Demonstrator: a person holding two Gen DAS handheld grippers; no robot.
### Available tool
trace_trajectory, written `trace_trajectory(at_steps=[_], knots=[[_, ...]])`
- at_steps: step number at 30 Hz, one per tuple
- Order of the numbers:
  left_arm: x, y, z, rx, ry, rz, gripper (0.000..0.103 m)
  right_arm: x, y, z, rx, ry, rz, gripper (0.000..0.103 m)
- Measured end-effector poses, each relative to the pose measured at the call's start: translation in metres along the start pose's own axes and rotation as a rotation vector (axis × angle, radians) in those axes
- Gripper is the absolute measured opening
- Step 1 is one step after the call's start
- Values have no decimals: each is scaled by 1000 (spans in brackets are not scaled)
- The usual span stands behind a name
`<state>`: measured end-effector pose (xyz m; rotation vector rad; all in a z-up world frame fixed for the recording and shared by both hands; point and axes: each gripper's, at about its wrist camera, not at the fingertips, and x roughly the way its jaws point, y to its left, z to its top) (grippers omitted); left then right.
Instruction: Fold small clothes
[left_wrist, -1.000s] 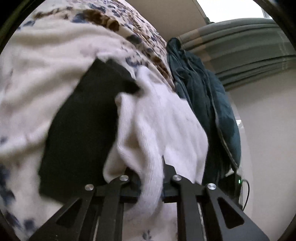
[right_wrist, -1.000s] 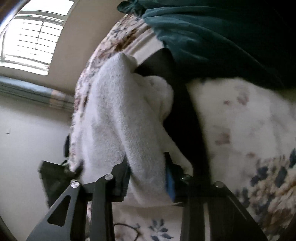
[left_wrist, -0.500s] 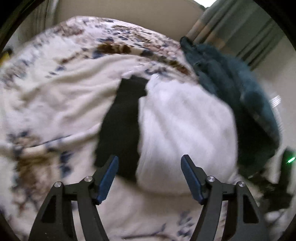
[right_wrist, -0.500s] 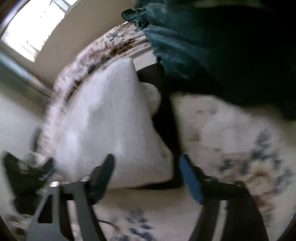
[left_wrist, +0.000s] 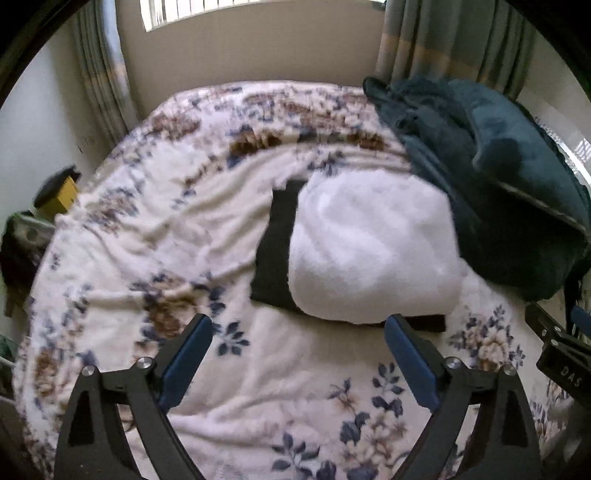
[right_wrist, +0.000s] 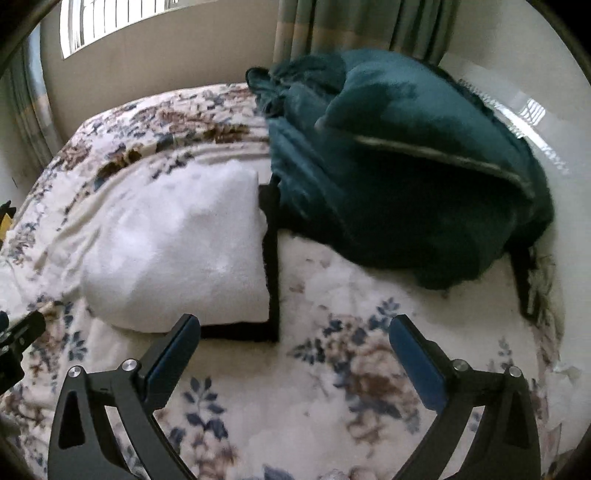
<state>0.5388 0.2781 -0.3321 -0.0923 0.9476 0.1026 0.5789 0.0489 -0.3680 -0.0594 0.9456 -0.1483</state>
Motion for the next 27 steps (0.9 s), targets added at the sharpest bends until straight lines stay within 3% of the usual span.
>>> trace_trajectory(at_steps=[17,22,27], knots=[[-282,-22,-28,30,-171,-11,95,-336,-66,-15,16,-227,17,103],[-342,-22,-43,29,-193,-18,95,-429,-86,-31,22,-286,33,103],[-383,-18,-61,28,-206,-18,95,-494,-99,-51,22,-315,47,103]])
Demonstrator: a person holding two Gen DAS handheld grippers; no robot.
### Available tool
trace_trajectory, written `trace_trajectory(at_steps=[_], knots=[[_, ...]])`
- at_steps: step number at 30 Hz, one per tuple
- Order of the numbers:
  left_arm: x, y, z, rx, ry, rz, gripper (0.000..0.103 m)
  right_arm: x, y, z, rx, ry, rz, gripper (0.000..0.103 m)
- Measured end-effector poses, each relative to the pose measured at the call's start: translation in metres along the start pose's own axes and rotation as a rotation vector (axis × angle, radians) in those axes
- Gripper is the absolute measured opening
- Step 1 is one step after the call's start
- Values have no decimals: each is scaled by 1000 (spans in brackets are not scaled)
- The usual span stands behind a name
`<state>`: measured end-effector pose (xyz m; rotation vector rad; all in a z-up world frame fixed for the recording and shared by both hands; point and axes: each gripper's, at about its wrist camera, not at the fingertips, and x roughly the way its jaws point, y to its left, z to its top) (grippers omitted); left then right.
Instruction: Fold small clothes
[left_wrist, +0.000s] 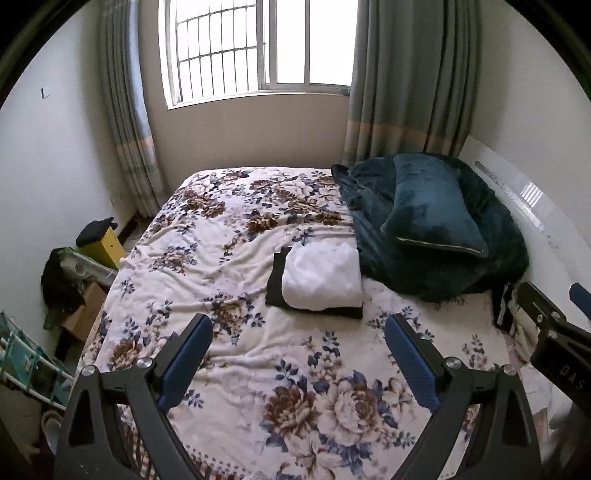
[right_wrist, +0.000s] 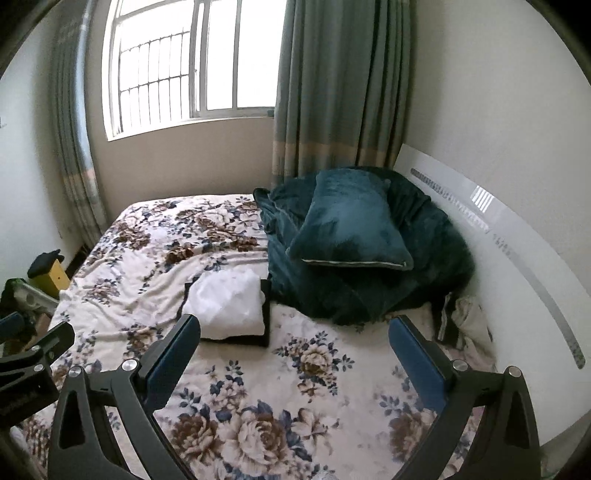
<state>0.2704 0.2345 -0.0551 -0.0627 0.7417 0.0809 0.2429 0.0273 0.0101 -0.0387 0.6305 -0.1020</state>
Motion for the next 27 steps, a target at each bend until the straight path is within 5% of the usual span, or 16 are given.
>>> trace_trajectory(at_steps=[10,27], knots=[[-39,5,-20,-24,-15,30,103,-67,-14,-15,-14,-4,17,103],[-69,3,-38,-25,-37,52,103,-93,-19,-21,-40,-19,60,103]])
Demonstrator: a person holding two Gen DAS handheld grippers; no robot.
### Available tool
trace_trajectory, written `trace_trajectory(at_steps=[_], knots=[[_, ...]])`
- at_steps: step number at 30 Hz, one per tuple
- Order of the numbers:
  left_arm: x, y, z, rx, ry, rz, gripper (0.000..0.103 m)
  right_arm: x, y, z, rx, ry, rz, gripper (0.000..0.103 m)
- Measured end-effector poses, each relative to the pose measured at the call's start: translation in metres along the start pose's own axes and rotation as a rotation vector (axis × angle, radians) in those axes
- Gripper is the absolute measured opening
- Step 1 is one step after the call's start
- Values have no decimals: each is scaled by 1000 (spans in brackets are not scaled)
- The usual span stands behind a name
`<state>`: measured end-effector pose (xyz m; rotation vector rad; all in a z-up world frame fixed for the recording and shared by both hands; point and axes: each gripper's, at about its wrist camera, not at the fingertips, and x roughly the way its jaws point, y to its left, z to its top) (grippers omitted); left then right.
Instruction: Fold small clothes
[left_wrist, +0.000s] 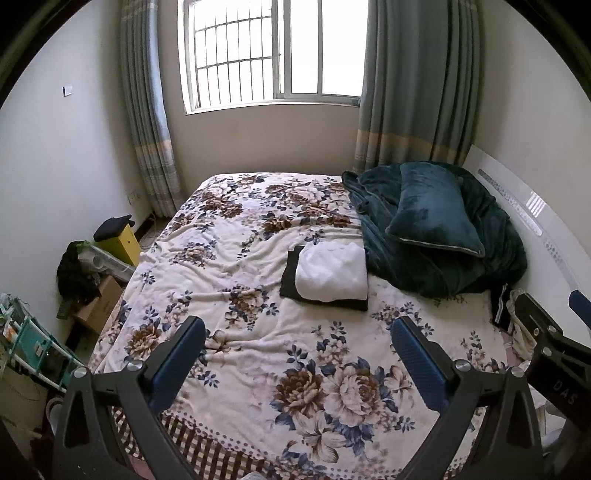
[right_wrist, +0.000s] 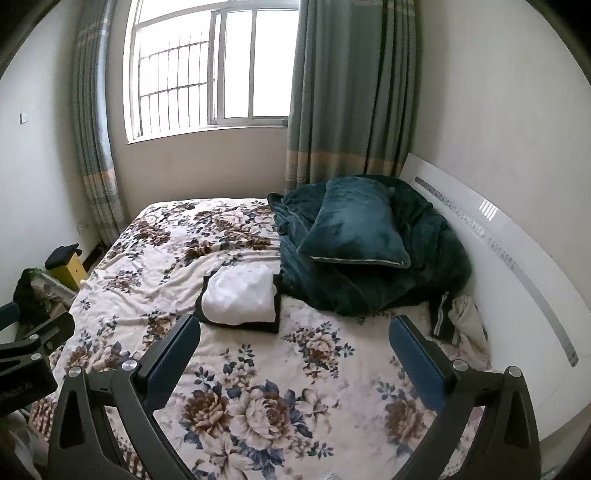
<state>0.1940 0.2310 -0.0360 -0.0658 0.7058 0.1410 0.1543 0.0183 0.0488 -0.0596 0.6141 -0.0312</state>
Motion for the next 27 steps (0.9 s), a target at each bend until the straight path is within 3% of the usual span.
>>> trace_trajectory(at_steps=[27], knots=[[-15,-2,-1,2,-4,-4,103,-4,4,-3,-4,-4,27,103]])
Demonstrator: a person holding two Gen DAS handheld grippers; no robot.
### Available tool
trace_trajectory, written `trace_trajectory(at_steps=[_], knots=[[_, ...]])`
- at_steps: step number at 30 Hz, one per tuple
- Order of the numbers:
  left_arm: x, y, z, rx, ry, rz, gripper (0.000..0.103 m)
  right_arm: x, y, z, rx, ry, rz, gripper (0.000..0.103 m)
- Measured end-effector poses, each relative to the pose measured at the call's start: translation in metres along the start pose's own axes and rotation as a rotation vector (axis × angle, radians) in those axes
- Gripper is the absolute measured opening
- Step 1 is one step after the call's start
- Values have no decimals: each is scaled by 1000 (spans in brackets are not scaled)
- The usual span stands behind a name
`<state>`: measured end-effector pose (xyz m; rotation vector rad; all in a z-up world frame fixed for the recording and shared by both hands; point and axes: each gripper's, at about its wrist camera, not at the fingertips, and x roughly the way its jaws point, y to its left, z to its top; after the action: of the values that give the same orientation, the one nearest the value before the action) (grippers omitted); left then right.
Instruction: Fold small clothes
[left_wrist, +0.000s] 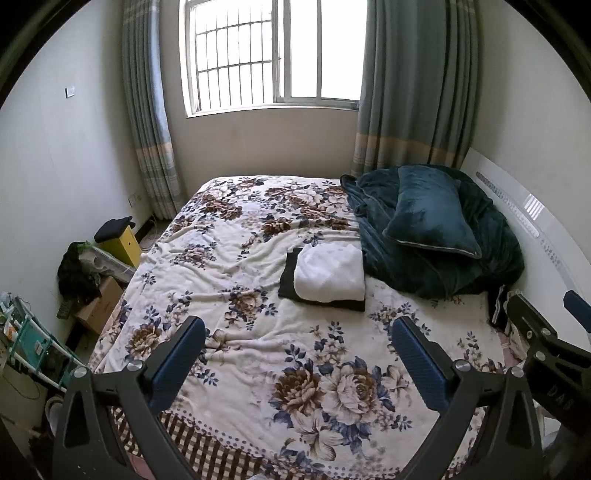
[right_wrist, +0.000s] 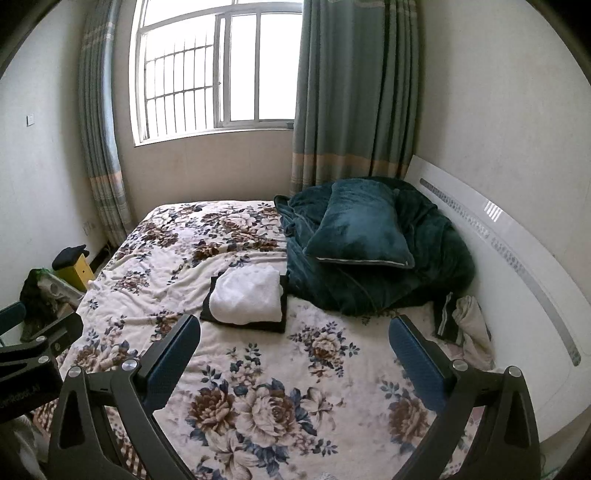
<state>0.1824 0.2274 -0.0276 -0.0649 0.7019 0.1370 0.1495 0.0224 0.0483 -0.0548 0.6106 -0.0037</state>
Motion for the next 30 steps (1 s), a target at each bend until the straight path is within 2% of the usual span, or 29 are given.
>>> trace_trajectory(at_steps=[30], knots=[[-8,6,1,-9,-2,17,103,-2,9,5,-2,-2,8,103]])
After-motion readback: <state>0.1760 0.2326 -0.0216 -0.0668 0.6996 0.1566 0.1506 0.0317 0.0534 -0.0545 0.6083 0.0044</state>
